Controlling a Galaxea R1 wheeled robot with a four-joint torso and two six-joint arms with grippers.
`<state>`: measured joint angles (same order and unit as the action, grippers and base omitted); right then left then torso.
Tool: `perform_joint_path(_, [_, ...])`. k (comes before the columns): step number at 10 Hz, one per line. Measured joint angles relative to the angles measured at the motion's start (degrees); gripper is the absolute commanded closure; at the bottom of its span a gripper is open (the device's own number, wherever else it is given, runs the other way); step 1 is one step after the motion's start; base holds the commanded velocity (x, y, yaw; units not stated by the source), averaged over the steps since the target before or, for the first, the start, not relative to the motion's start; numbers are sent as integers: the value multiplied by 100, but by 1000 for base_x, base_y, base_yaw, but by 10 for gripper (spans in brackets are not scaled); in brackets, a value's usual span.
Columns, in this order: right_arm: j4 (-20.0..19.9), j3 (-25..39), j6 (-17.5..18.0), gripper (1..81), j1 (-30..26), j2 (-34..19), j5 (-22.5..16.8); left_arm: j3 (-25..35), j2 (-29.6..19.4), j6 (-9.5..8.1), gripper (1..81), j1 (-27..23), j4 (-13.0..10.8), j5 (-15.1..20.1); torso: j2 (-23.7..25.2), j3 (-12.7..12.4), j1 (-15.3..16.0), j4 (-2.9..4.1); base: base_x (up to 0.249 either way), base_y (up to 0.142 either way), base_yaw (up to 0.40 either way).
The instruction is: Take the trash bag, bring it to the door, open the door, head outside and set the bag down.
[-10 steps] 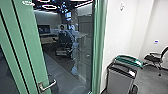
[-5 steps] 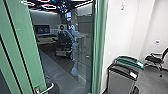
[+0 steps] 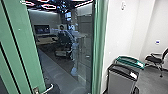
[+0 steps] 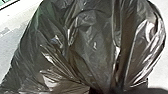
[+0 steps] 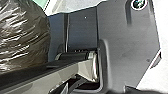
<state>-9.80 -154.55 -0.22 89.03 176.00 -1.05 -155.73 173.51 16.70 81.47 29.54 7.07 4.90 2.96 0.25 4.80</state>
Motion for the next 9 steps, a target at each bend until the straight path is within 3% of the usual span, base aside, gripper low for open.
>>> perform_joint_path(9, [0, -5, 0, 10, -13, 16, 1, 0, 0, 0, 811, -5, -85, 0, 0, 0, 0, 0, 0, 0, 0])
